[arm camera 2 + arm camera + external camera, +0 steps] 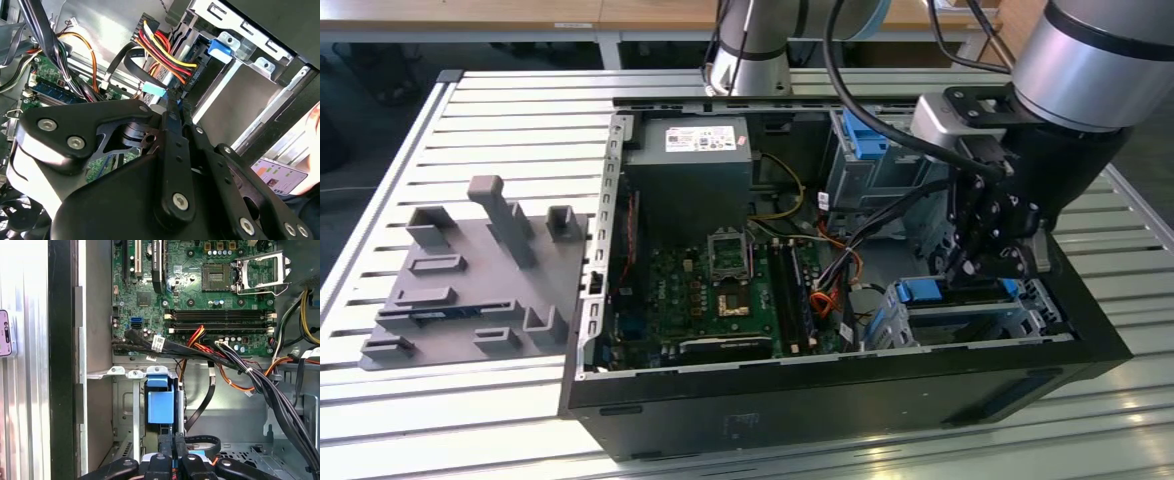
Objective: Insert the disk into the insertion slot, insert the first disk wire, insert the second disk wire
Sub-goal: 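Insert the second disk wire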
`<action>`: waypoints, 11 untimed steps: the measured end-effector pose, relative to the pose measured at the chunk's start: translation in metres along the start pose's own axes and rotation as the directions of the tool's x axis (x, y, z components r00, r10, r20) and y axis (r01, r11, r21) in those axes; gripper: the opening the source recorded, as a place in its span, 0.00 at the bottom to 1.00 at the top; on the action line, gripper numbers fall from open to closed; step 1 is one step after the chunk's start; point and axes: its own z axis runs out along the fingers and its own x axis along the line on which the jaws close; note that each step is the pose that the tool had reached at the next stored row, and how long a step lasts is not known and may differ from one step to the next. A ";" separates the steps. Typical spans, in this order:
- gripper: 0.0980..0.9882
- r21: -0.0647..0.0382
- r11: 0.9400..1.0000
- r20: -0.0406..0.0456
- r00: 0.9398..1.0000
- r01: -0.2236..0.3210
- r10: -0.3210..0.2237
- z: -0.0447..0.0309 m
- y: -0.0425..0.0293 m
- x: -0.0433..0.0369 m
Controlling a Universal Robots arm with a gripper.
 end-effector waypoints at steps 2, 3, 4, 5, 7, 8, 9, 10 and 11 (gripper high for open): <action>0.06 0.000 1.000 0.000 1.000 0.000 0.000 0.0002 -0.0001 0.0005; 0.06 0.000 1.000 0.000 1.000 0.000 0.000 0.0003 -0.0003 0.0009; 0.06 0.000 1.000 0.000 1.000 0.000 0.000 0.0006 -0.0007 0.0010; 0.06 0.000 1.000 0.000 1.000 0.000 0.000 0.0010 -0.0009 0.0012; 0.06 0.000 1.000 0.000 1.000 0.000 0.000 0.0018 -0.0012 0.0014; 0.06 0.000 1.000 0.000 1.000 0.000 0.000 0.0024 -0.0012 0.0014; 0.06 0.000 1.000 0.000 1.000 0.000 0.000 0.0029 -0.0012 0.0015; 0.06 0.000 1.000 0.000 1.000 0.000 0.000 0.0035 -0.0013 0.0015; 0.06 0.000 1.000 0.000 1.000 0.000 0.000 0.0041 -0.0013 0.0015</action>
